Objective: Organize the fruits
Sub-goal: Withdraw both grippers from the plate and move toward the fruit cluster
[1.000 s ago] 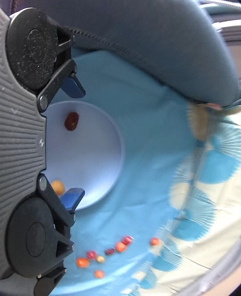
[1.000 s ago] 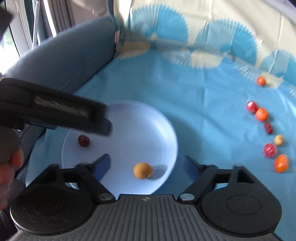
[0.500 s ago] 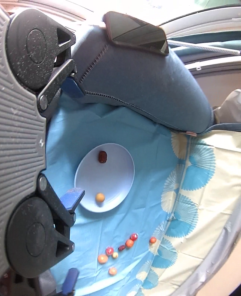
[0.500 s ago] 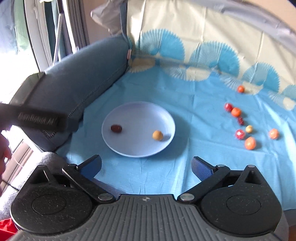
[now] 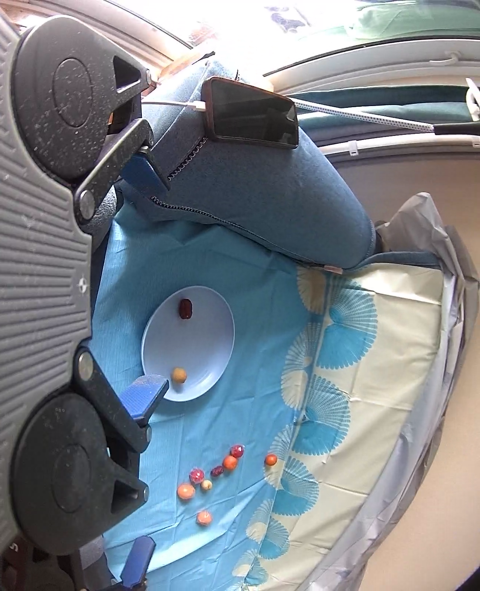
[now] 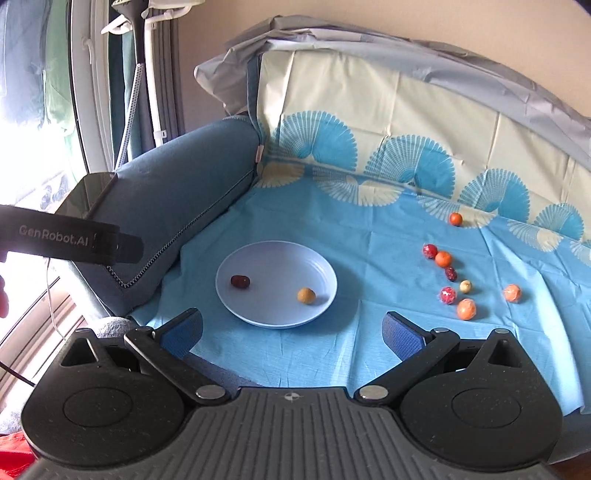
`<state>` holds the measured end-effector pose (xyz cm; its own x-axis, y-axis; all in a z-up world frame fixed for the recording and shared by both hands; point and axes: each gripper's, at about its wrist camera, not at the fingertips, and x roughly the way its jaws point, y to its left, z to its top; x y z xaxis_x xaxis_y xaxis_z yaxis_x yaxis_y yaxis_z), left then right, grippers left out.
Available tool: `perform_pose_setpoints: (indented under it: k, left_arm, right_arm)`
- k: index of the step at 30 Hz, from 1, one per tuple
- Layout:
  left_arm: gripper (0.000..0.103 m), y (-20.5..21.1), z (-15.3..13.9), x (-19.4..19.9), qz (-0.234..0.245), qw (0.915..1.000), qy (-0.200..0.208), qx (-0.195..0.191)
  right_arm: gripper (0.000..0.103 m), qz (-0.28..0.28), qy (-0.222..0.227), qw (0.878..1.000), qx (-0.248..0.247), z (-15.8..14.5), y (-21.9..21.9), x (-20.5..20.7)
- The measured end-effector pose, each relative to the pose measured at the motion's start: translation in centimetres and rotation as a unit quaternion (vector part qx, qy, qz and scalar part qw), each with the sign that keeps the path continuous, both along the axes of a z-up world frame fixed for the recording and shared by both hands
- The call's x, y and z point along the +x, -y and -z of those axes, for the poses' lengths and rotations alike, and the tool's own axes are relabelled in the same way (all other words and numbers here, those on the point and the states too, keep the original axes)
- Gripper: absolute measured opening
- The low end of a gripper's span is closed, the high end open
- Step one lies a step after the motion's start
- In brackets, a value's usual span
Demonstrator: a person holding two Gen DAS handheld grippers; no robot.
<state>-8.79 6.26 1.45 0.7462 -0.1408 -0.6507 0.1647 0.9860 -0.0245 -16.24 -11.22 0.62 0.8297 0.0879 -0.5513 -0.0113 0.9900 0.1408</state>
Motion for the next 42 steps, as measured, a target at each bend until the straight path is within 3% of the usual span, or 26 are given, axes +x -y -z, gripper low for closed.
perform_pose_setpoints:
  k: [24,34,42]
  left_arm:
    - [0.103,1.0,-0.6,-0.8,0.003,0.9998,0.011,0.019]
    - [0.103,2.3,-0.1,0.2,0.01,0.9991,-0.011,0.039]
    - [0.103,5.9,0.3,2.3,0.026,0.9975,-0.028,0.058]
  right_arm:
    - [0.102,0.017,0.008,1.0,0.019,-0.1,0.6,-1.0]
    - [0.102,0.036,-0.001,0.998,0.044,1.1,2.1,-0.7]
    - [0.102,0.076,-0.01,0.995,0.07,3.1,5.6,0.1]
